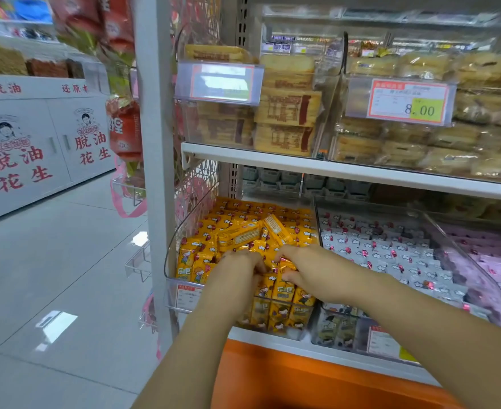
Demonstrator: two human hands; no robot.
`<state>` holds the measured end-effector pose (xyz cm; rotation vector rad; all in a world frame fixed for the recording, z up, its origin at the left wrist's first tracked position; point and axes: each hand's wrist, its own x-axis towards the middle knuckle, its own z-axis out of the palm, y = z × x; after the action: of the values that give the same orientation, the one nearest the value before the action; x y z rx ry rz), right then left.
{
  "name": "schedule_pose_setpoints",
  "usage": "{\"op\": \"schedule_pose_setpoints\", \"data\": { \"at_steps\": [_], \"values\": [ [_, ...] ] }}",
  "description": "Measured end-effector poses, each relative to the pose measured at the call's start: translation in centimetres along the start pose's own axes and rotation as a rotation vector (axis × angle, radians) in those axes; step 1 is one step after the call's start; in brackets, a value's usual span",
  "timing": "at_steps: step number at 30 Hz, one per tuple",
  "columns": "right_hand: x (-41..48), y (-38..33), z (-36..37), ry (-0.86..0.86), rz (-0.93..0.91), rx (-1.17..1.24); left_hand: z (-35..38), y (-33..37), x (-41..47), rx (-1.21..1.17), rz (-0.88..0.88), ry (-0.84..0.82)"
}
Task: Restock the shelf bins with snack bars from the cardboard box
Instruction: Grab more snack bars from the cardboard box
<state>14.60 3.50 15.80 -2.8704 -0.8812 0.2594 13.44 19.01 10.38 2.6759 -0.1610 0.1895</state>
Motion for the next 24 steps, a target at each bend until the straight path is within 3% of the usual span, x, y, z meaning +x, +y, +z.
{"op": "schedule_pose_setpoints", "data": {
  "at_steps": [3, 7, 12, 19, 24],
  "values": [
    [0.8, 0.1, -0.1, -0.038, 0.019, -0.055, 0.4, -0.3, -0.3, -0.009, 0.005, 0.023],
    [1.1, -0.2, 0.1, -0.122, 0.02, -0.129, -0.7, -0.3, -0.2, 0.097, -0.024, -0.174],
    [1.8, -0.1, -0.7, -0.178, 0.048, 0.007, -1.1, 0.4, 0.3, 0.202, -0.02, -0.222],
    [1.9, -0.2, -0.6, -0.157, 0.05, -0.038, -0.7, -0.4, 1.0, 0.016, 0.007, -0.267],
    [2.3, -0.4, -0.5, -0.126, 0.087, -0.009, -0.6, -1.1, 0.7, -0.092, -0.002, -0.215]
  ]
}}
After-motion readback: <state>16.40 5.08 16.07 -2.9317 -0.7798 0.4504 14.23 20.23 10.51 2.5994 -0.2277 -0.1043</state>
